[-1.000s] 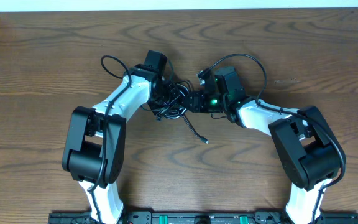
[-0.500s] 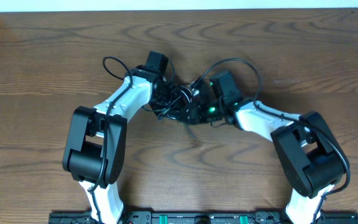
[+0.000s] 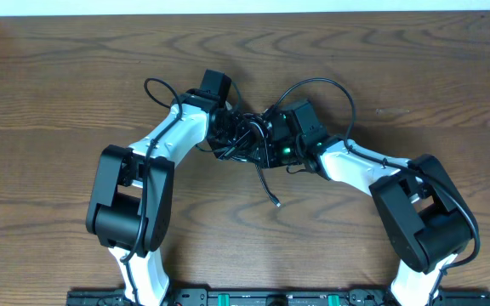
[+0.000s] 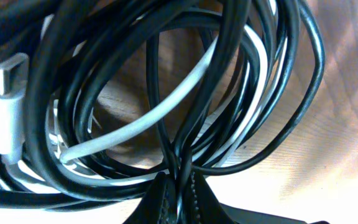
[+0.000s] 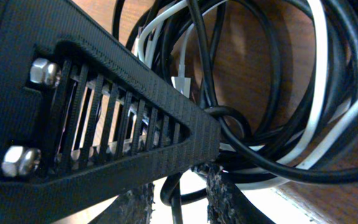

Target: Untangle cables

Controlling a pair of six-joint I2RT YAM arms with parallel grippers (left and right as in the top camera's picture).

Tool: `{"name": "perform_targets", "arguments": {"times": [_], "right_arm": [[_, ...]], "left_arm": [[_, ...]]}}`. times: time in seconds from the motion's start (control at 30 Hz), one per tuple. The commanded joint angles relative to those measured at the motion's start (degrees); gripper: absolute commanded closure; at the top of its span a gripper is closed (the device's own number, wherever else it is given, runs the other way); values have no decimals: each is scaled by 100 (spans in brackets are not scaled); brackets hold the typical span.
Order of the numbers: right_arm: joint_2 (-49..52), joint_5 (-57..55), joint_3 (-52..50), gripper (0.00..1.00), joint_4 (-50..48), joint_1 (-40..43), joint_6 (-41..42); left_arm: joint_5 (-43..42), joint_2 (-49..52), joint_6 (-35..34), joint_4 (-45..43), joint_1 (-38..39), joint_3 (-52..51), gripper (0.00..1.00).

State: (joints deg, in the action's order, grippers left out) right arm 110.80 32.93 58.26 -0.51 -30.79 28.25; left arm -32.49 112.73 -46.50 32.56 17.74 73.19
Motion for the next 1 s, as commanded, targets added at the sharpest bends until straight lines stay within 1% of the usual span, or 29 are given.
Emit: {"name": "perform_targets", "arguments": {"times": [0.0, 0.07, 0.17, 0.3, 0.37, 0.43, 0.67, 0.77, 0.83, 0.87, 0.93, 0.97], "right_arm": [[-120, -588, 39, 74, 22, -9, 87], [-120, -743, 39, 78, 129, -4, 111], [-120, -1259, 39, 83, 616, 87, 321], [-120, -1349, 39, 85, 1021, 289, 317], [-120, -1329, 39, 87, 1060, 367, 319], [-118, -1331, 39, 89, 1067, 402, 321], [-118, -1425, 39, 89, 1064, 402, 323], [-118, -1438, 39, 89, 1064, 402, 321], [-118, -1368, 39, 86, 1034, 402, 286], [-120, -1198, 42, 80, 960, 402, 173], [-157, -564, 50, 62, 706, 420, -28], [-201, -308, 59, 55, 586, 446, -22]], "left_arm": [[-334, -120, 103, 55, 35, 44, 93], [-334, -120, 151, 57, 33, 44, 93], [-275, -120, 326, 127, 17, 44, 93], [-179, -120, 450, 208, -46, 44, 93], [-205, -120, 463, 208, -83, 44, 93], [-376, -120, 629, 243, -142, 44, 93], [-463, -127, 1029, 732, -505, 44, 93], [-739, -140, 1198, 754, -686, 44, 93], [-903, -160, 1202, 752, -780, 44, 93], [-925, -188, 1204, 750, -824, 48, 93], [-922, -282, 1333, 743, -874, 70, 93], [-890, -350, 1414, 745, -892, 94, 93]]}}
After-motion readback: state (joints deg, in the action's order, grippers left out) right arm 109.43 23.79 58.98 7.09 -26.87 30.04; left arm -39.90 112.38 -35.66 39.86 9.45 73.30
